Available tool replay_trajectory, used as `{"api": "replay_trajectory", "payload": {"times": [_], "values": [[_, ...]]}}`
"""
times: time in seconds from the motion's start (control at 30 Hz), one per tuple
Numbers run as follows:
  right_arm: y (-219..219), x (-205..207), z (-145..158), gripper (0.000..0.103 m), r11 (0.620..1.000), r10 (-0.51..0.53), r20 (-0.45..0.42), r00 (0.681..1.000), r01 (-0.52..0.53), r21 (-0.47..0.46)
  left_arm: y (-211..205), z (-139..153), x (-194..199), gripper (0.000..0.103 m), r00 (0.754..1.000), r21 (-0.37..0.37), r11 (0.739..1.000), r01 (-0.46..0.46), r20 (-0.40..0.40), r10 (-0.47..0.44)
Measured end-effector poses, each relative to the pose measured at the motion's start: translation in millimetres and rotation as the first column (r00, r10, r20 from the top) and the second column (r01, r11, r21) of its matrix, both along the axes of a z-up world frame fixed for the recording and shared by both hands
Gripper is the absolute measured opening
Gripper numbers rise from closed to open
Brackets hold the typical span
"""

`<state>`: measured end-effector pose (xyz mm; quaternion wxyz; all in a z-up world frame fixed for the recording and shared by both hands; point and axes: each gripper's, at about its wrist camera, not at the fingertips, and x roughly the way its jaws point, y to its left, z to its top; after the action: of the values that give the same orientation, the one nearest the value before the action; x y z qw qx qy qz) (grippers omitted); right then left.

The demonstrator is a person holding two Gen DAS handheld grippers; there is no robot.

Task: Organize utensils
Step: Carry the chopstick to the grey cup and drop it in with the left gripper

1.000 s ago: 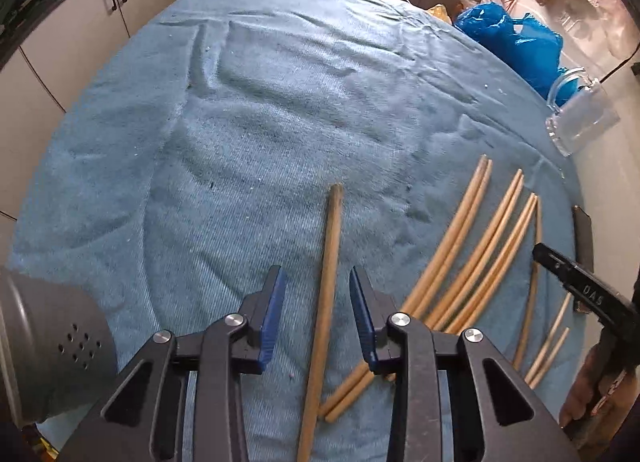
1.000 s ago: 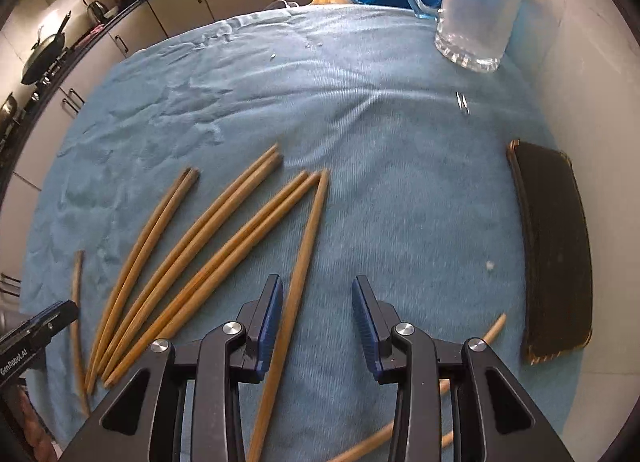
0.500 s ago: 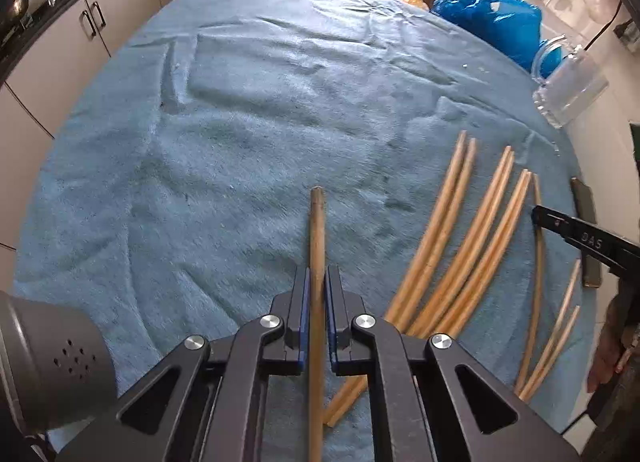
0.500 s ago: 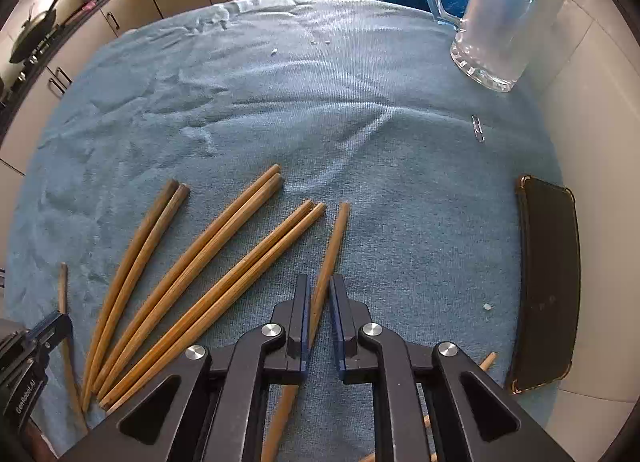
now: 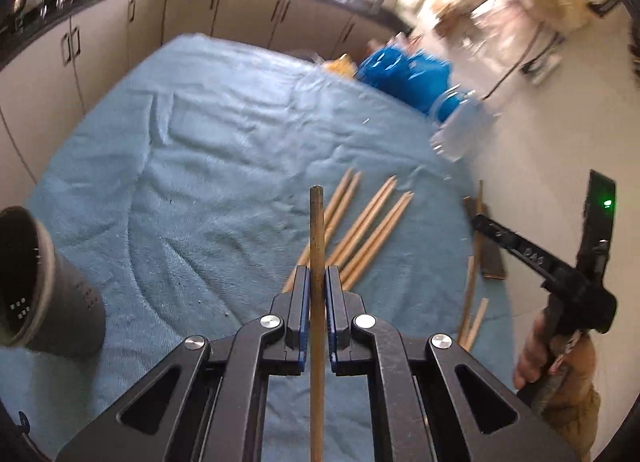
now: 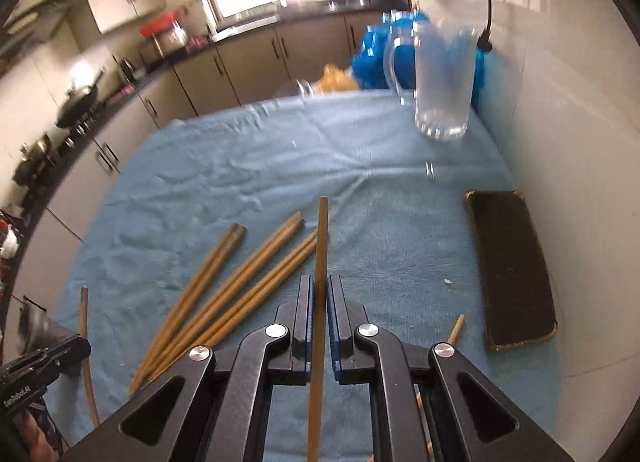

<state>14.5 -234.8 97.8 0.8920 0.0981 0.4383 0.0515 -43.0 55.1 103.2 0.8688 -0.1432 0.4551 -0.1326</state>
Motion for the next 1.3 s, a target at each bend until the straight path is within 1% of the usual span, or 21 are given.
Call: {"api": "replay_trajectory", "payload": {"times": [0.17, 0.27, 0.33, 0.5, 0.63, 0.73, 0.8, 0.87, 1.1, 1.2, 1.3], "values": [[14, -31, 26, 0.007, 1.0, -0.003, 0.114, 0.993, 0.001, 0.021, 3, 29, -31, 0.007, 0.993, -0.031, 0.999, 0.016, 0.12, -0.012], [22, -47, 40, 0.007, 1.0, 0.0, 0.178, 0.984, -0.004, 0.019, 12, 48, -52, 0.007, 0.979, -0.025, 1.0, 0.001, 0.202, 0.004], [27, -57, 48, 0.007, 0.999, 0.001, 0.208, 0.978, -0.01, 0.04, 22, 59, -64, 0.007, 0.968, -0.042, 0.999, -0.006, 0.249, 0.017], [43, -75, 69, 0.007, 0.997, 0.009, 0.279, 0.96, -0.028, 0.066, 45, 79, -82, 0.007, 0.946, -0.098, 0.995, -0.029, 0.318, 0.059], [60, -85, 86, 0.007, 0.997, 0.024, 0.335, 0.942, -0.049, 0.067, 69, 93, -94, 0.007, 0.922, -0.135, 0.989, -0.059, 0.373, 0.106], [75, -90, 101, 0.007, 0.995, 0.048, 0.369, 0.928, -0.079, 0.069, 88, 106, -101, 0.007, 0.892, -0.144, 0.984, -0.101, 0.426, 0.154], [86, -92, 109, 0.007, 0.992, 0.07, 0.386, 0.92, -0.104, 0.069, 100, 116, -105, 0.007, 0.867, -0.142, 0.981, -0.134, 0.462, 0.186], [102, -94, 121, 0.007, 0.989, 0.098, 0.407, 0.908, -0.136, 0.063, 116, 125, -106, 0.007, 0.834, -0.136, 0.973, -0.185, 0.502, 0.228], [150, -96, 154, 0.007, 0.969, 0.192, 0.467, 0.863, -0.242, 0.051, 164, 150, -100, 0.007, 0.742, -0.141, 0.939, -0.313, 0.581, 0.334], [176, -93, 169, 0.007, 0.949, 0.238, 0.482, 0.843, -0.308, 0.071, 179, 157, -93, 0.007, 0.695, -0.137, 0.923, -0.359, 0.621, 0.362], [201, -89, 177, 0.007, 0.923, 0.279, 0.487, 0.828, -0.37, 0.1, 187, 157, -84, 0.007, 0.663, -0.131, 0.913, -0.387, 0.649, 0.374]]}}
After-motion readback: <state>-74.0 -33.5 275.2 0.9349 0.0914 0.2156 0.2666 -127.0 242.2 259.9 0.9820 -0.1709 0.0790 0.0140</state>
